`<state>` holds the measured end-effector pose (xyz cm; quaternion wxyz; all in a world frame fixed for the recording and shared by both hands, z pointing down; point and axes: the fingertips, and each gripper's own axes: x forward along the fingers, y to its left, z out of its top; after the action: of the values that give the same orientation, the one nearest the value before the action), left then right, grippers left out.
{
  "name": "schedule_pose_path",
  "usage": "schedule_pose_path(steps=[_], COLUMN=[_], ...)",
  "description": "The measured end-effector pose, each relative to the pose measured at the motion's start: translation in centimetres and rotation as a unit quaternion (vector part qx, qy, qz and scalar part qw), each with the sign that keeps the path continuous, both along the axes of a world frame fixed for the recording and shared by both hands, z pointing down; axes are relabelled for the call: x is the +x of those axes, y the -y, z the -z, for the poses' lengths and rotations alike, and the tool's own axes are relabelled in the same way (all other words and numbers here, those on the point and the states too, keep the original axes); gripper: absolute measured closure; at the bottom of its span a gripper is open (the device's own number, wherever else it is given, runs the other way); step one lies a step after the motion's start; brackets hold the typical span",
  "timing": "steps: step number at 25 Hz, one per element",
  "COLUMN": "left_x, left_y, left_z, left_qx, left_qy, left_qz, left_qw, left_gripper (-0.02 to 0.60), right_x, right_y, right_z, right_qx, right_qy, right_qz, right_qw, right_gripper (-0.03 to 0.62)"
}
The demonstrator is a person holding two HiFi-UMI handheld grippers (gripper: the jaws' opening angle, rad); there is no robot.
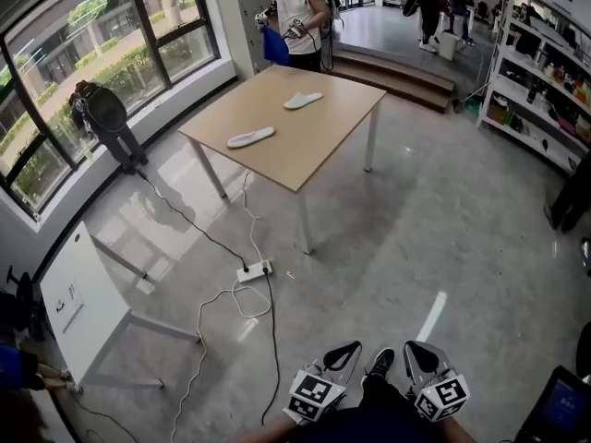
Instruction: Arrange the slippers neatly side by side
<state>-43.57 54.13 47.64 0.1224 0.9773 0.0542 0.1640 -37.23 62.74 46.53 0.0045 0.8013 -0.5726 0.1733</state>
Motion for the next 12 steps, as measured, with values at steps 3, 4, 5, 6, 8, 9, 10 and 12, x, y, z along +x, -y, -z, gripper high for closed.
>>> schedule_pose_path(steps=[3,4,5,6,8,9,10,12], left_x=[3.1,4.4,5.8,7.3,10.0,11.3,12.5,14.9], left_y=[1.6,2.2,2.8,3.2,3.5,3.5,3.4,3.2], left_z=[0.0,0.3,0.6,0.9,1.5,1.8,1.9,2.1], left_qx=[0.008,0.01,0.012,0.016,0.026,0.032,0.037,0.042], left_qy=[0.012,0.014,0.013,0.012,0.009,0.008,0.006,0.001], left_qz=[0.028,0.039,0.048,0.054,0.057,0.057,0.058,0.065], left_qw=[0.9995,0.9991,0.9987,0.9984,0.998,0.9978,0.9976,0.997], left_gripper=[0.578,0.578,0.578,0.578,0.578,0.578,0.578,0.578], right_x=[4.3,5.9,7.5,9.1,11.7,12.8,13.9,16.2], right_y=[1.4,1.9,2.3,2.7,3.3,3.4,3.5,3.5], right_z=[-0.1,0.2,0.5,0.8,1.2,1.3,1.3,0.9], right_qx=[0.017,0.023,0.029,0.034,0.044,0.047,0.049,0.048], right_qy=[0.008,0.009,0.007,0.005,0.002,0.002,0.003,0.009], right_qz=[0.014,0.017,0.021,0.026,0.036,0.041,0.044,0.047], right_qw=[1.0,1.0,0.999,0.999,0.998,0.998,0.998,0.998], right_gripper=[0.589,0.589,0.589,0.589,0.589,0.589,0.589,0.589])
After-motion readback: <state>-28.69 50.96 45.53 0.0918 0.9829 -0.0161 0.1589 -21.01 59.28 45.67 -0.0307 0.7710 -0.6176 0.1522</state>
